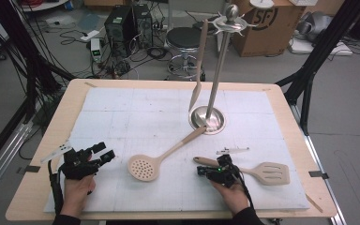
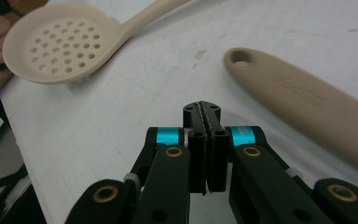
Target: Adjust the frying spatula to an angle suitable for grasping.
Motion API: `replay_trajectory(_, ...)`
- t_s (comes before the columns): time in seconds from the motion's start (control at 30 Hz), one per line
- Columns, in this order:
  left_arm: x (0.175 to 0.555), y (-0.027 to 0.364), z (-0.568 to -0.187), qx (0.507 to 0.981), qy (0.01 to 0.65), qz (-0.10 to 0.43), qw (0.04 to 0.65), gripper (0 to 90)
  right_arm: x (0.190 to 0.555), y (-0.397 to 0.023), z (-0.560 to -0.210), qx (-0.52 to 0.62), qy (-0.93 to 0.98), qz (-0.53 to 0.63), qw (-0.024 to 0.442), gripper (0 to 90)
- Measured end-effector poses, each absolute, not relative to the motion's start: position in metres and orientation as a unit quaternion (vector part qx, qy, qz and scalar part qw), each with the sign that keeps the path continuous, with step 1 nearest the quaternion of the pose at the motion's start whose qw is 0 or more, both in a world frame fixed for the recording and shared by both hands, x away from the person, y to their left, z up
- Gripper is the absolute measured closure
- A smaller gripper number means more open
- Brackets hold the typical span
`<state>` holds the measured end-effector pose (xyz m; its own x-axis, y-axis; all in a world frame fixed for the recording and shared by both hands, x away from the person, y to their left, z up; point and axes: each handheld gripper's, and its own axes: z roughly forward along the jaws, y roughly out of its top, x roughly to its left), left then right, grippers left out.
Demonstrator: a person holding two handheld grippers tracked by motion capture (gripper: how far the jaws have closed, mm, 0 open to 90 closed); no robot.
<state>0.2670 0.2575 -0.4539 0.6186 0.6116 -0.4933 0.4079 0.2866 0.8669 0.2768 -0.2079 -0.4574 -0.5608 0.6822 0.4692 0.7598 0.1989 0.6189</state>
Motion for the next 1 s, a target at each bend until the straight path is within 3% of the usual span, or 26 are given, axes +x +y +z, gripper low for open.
replay_trajectory(0.33,0.267,0.257,-0.454,0.593,0.428,0.076,0.677,19.5,0.295,-0.189,-0.459,-0.475,-0.772,-0.419,0.053,90.0)
replay_trajectory(0.53,0.267,0.257,-0.453,0.593,0.429,0.076,0.677,19.5,0.3,-0.184,-0.456,-0.471,-0.781,-0.41,0.007,90.0)
replay_trajectory(0.63,0.267,0.257,-0.453,0.593,0.428,0.076,0.678,19.5,0.306,-0.186,-0.458,-0.481,-0.771,-0.417,0.022,90.0)
replay_trajectory(1.0,0.267,0.256,-0.454,0.593,0.429,0.074,0.677,19.5,0.322,-0.187,-0.458,-0.503,-0.757,-0.418,0.007,90.0)
